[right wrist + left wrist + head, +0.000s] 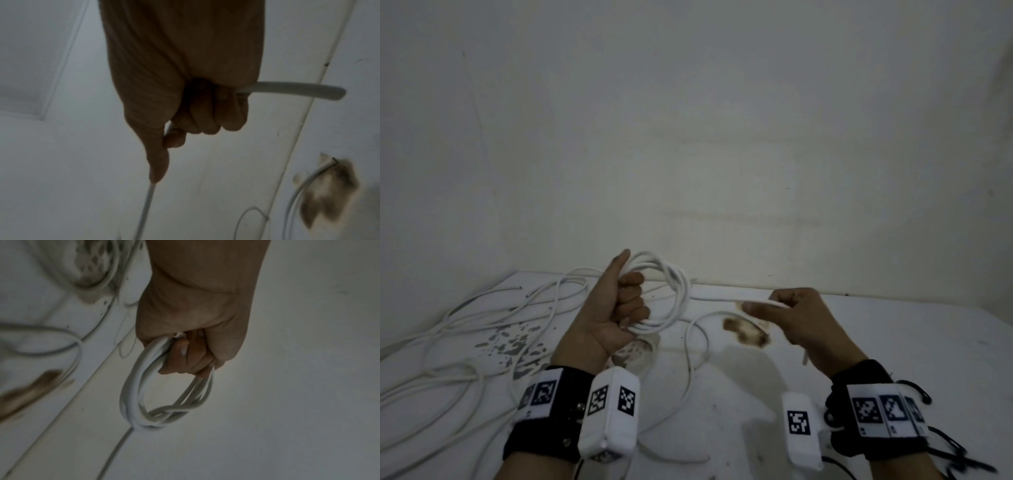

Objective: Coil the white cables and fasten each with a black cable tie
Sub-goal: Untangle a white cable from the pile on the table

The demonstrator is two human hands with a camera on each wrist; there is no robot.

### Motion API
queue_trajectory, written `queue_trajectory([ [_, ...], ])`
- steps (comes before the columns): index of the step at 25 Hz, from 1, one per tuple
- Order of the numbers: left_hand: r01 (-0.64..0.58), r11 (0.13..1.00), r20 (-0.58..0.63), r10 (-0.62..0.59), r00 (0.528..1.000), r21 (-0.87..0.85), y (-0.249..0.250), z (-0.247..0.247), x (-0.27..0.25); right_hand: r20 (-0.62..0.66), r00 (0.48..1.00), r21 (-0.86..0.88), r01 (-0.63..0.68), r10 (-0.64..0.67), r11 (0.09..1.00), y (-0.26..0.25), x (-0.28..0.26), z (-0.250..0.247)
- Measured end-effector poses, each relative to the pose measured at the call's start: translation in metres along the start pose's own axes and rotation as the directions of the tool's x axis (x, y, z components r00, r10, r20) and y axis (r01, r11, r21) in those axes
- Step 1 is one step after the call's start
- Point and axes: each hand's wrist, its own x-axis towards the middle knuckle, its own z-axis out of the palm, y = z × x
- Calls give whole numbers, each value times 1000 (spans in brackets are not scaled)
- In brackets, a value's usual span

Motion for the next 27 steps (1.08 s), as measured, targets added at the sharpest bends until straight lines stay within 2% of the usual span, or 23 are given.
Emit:
queue_trajectory([
  [2, -4, 999, -61, 7, 998, 55, 5, -16, 1, -101, 995, 0, -19, 19, 1000, 7, 7, -10],
  [5, -4, 996, -82, 12, 997, 87, 5, -23, 1, -163, 986, 5, -26, 26, 1000, 9, 9, -3],
  [10, -18, 999, -60, 17, 998, -28, 15, -28, 4, -146, 988, 35, -37, 42, 999, 4, 11, -1],
  [13, -56, 980, -109, 36, 993, -189, 13, -35, 10, -23, 999, 32, -40, 40, 999, 0, 8, -2],
  [15, -101, 941, -150, 54, 987, -323, 12, -43, 13, 113, 993, 9, 15, -15, 1000, -9, 1, -3],
  [17, -132, 878, -158, 65, 985, -459, 12, -51, 14, 258, 964, 7, 57, -57, 998, -19, -6, -3],
  [20, -190, 822, -170, 116, 979, -537, 9, -54, 14, 444, 896, -52, 21, 4, 998, -31, -13, 2],
  [21, -214, 815, -178, 139, 974, -539, 7, -53, 15, 472, 882, -108, 41, 15, 993, -32, -15, 4],
  [23, -242, 809, -187, 166, 968, -535, 3, -51, 16, 486, 874, -258, 162, -17, 952, -32, -18, 6],
  [25, -253, 808, -189, 178, 966, -532, 2, -46, 19, 450, 888, -398, 295, -95, 869, -33, -19, 8],
  [27, -256, 825, -197, 178, 964, -503, 1, -38, 21, 403, 899, -497, 371, -170, 785, -36, -20, 12],
])
